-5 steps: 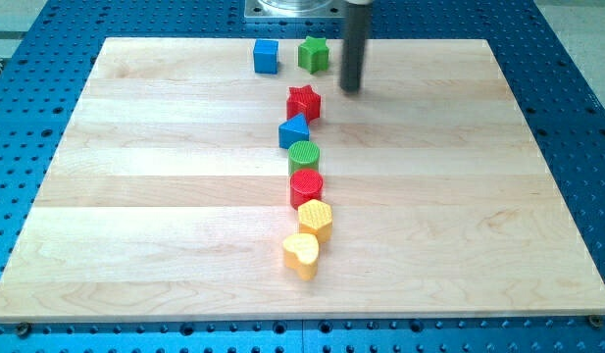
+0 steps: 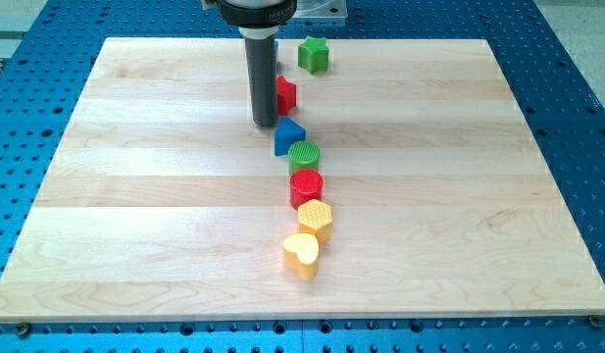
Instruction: Slide the blue triangle below the blue cube
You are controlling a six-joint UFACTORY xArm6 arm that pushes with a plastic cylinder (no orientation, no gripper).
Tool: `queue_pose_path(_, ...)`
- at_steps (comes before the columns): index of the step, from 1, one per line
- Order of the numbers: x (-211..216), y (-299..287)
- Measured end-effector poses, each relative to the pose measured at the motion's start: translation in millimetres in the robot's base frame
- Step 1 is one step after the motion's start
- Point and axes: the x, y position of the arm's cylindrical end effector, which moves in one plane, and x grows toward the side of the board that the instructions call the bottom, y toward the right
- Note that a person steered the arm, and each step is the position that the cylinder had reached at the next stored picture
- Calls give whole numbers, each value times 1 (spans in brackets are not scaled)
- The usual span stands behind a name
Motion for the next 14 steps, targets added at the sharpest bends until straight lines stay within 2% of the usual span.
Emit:
queue_pose_path(1, 0, -1)
queue_pose_path(2, -18, -6)
queue_pose_path(3, -23, 34)
queue_pose_path(4, -54, 29)
queue_pose_path(5, -61, 29)
queue_pose_path(6, -48, 118)
queue_pose_path(7, 9, 138)
queue_pose_path(8, 51, 118)
queue_pose_path(10, 49, -17)
queue_pose_path(11, 70, -10)
queue_pose_path(12, 89, -51)
queue_pose_path(13, 65, -92)
queue_pose_path(14, 42, -62)
